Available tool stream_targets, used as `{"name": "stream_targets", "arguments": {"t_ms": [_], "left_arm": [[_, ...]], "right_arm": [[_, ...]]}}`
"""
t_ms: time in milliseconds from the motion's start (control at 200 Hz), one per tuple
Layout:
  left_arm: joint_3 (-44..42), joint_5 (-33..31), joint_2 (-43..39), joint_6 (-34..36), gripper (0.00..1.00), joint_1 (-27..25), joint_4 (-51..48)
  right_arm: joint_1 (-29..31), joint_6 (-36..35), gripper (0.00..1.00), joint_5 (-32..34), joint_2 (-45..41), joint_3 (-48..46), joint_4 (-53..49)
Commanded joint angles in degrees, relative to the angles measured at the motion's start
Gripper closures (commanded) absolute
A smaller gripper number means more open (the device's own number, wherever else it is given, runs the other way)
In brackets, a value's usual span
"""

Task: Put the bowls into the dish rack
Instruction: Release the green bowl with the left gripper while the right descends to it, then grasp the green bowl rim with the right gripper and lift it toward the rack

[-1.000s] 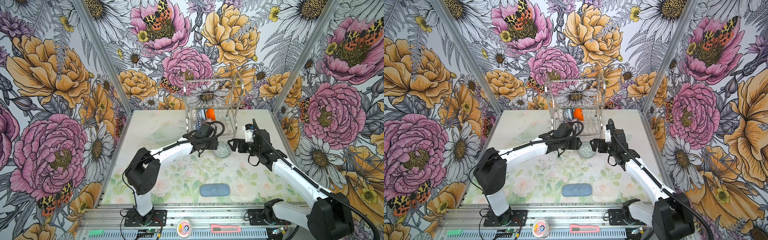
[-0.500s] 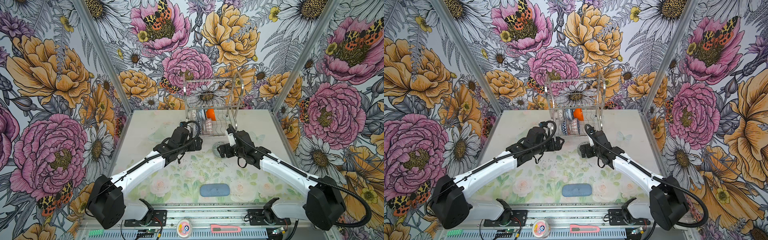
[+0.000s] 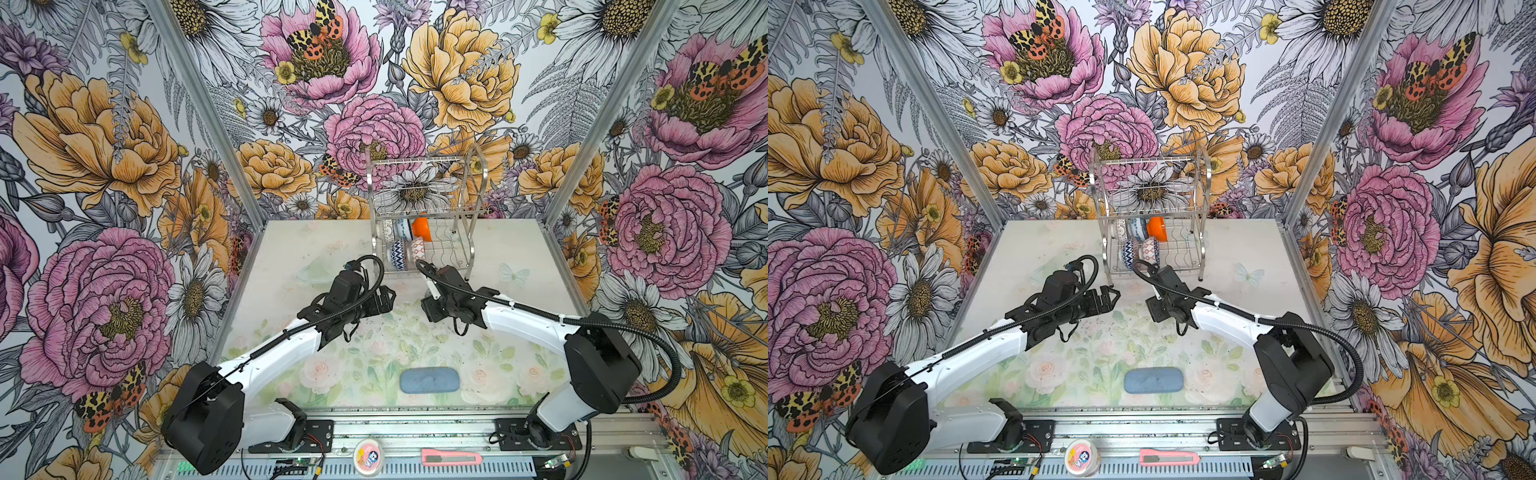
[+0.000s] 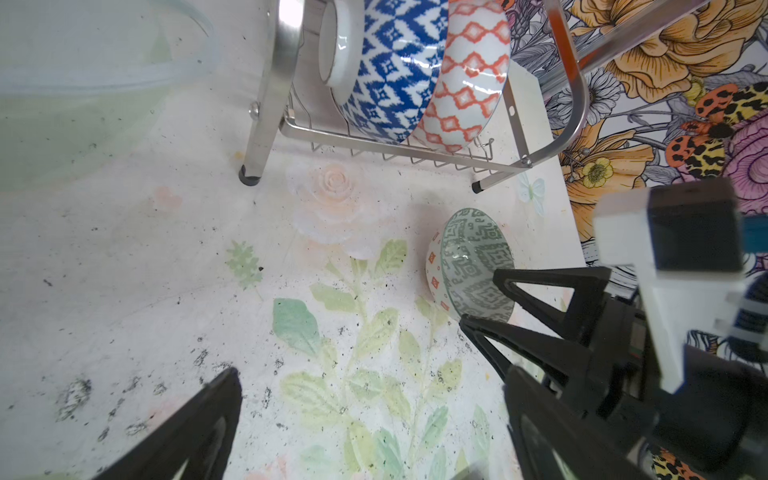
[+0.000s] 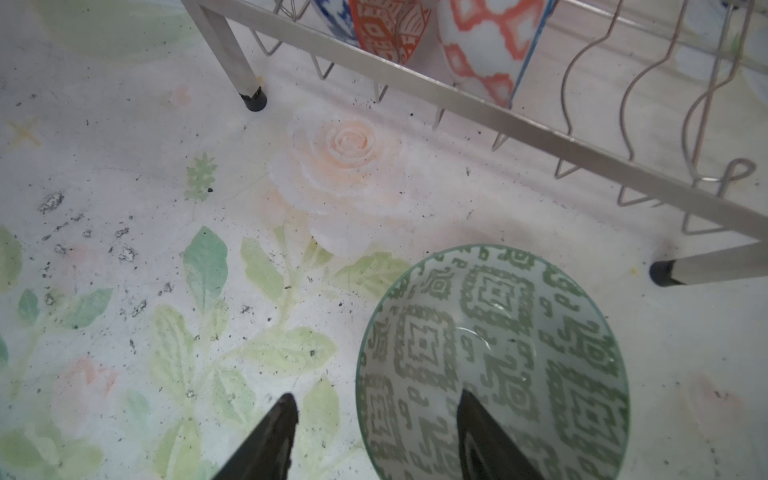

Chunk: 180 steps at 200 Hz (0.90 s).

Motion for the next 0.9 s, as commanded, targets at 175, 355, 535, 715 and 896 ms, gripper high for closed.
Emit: {"name": "stream_targets", "arguments": {"t_ms": [175,355,535,715,896], "left_arm": [[-1.1,2.9,-0.8,-1.5,0.01,1.5,4.0],[-1.2,3.2,-0.6,-1.7,0.01,1.5,4.2],[-1.3,3.3,-0.3,-1.7,0.01,1.6,4.3],[-1.3,3.6,-0.1,-1.9,0.01,1.5,4.4],[-1.4,3.6,-0.3,-1.9,0.01,1.6,4.3]], "right_arm": [[0.7,0.1,0.58,2.7,5.2,3.3,-0.6],[0.8,0.0,0.68,3.1,7.0,4.2,-0.9],[1.0,-0.1,0.74,3.6,8.5,4.8,-1.4],[1.1,-0.2,0.81,3.9,9.1,5.0,-1.7],[1.1,-0.6,0.83,4.2,9.8,5.0,-2.0]]}}
